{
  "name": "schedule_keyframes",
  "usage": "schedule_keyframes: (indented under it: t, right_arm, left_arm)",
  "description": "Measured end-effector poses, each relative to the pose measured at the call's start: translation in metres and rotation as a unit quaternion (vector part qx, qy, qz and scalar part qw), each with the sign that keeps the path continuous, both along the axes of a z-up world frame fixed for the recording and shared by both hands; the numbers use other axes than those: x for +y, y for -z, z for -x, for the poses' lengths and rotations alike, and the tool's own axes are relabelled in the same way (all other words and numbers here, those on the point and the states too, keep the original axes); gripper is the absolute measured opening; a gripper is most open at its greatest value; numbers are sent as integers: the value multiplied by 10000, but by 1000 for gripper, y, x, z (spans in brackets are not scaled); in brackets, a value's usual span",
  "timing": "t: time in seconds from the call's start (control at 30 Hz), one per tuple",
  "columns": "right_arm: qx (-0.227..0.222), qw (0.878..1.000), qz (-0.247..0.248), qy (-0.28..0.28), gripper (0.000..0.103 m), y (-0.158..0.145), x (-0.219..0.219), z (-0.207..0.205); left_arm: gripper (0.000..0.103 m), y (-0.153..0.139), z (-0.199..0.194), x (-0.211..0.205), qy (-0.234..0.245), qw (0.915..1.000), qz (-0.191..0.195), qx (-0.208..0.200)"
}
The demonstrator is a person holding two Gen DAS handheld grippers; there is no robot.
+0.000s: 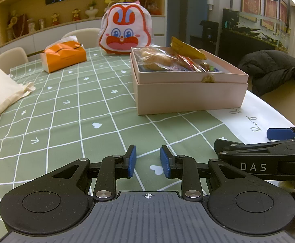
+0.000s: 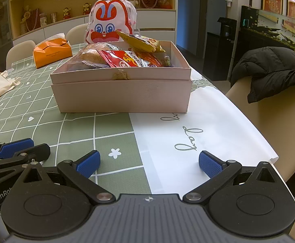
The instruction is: Organize snacks
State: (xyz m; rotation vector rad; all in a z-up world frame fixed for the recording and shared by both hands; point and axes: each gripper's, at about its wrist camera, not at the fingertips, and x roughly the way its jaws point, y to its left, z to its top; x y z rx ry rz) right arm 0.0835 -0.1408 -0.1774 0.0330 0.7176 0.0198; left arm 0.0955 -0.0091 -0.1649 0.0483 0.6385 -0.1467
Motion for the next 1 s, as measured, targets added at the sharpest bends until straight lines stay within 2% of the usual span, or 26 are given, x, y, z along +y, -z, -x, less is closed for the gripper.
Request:
schedule_keyframes:
  t: [1.0]
  right_arm:
    - [-1, 10000, -1, 0, 103, 0, 0, 0]
  left_arm:
    - [31, 0, 0, 1, -10, 10000, 43, 5]
